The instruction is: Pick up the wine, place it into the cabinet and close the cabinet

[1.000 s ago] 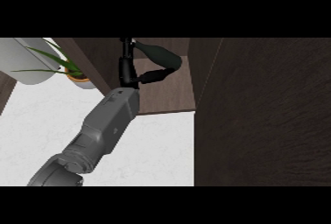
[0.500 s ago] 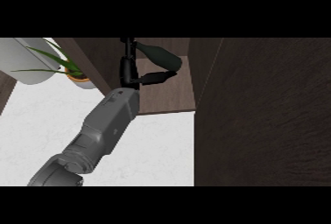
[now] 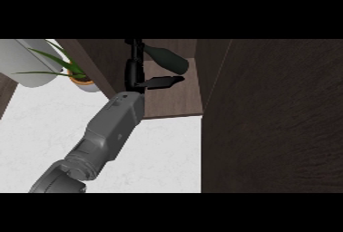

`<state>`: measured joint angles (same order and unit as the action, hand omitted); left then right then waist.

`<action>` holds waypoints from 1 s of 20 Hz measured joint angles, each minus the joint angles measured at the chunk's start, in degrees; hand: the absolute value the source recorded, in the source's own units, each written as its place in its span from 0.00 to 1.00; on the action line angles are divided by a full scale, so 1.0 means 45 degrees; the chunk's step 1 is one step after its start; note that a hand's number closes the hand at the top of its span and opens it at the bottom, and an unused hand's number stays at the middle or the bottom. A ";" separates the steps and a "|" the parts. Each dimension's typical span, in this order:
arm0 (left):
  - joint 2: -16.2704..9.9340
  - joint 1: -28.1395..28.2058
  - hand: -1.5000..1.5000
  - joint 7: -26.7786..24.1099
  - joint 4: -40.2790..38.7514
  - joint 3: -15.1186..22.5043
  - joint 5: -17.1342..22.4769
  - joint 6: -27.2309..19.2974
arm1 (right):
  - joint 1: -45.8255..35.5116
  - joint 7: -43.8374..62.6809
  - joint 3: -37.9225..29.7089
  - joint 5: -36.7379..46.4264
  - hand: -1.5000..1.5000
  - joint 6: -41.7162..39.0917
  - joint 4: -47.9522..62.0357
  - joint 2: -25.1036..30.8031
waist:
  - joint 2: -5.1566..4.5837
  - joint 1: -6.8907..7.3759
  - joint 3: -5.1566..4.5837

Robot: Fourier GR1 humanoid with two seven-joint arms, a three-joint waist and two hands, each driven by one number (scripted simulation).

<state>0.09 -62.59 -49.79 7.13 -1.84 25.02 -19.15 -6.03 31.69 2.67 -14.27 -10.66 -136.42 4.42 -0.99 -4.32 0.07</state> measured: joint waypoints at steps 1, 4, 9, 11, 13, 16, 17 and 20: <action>0.0000 0.0009 0.00 -0.0006 0.0028 -0.0006 0.0124 0.0104 | 0.0002 -0.0012 0.0050 0.0007 0.00 0.0020 -0.0004 -0.0035 | 0.0005 -0.0008 0.0000; 0.0000 0.0132 0.00 -0.0055 0.0189 0.0138 0.0571 0.0386 | 0.0169 0.0037 0.0116 -0.0040 0.00 0.0011 -0.0066 -0.0056 | 0.0061 -0.0041 -0.0001; 0.0000 0.0410 0.00 -0.0091 0.0565 0.0754 0.1217 0.0637 | 0.0070 0.0269 0.0490 0.0116 0.00 0.0282 -0.0141 -0.0175 | 0.0132 -0.0029 0.0001; -0.0010 0.0705 0.00 -0.0022 0.0835 0.1123 0.1699 0.0568 | -0.0087 0.0294 0.0527 0.0136 0.00 0.0316 -0.0101 -0.0185 | 0.0171 -0.0058 0.0007; -0.0006 0.1066 0.00 -0.0023 0.1226 0.1594 0.2063 0.0549 | 0.0097 0.0185 0.0567 0.0152 0.00 0.0310 -0.0137 -0.0204 | 0.0205 -0.0036 0.0008; -0.0020 0.1815 0.00 0.0243 0.2053 0.2490 0.2865 0.0303 | -0.0096 0.0411 0.0393 0.0156 0.00 0.0466 -0.0161 -0.0130 | 0.0229 0.0057 -0.0008; -0.0019 0.2134 0.00 0.0301 0.2424 0.2881 0.3148 0.0140 | 0.0022 0.0380 0.0415 0.0159 0.00 0.0417 -0.0185 -0.0099 | 0.0236 0.0086 -0.0011; -0.0019 0.3205 0.00 0.0486 0.3852 0.4266 0.3877 -0.0508 | 0.0096 0.0289 0.0351 0.0226 0.00 0.0440 -0.0183 -0.0081 | 0.0254 0.0280 -0.0016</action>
<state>0.00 -48.17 -47.60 24.46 17.36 42.47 -21.44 -5.60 32.99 4.25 -13.25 -8.68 -137.24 4.06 0.15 -3.06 0.00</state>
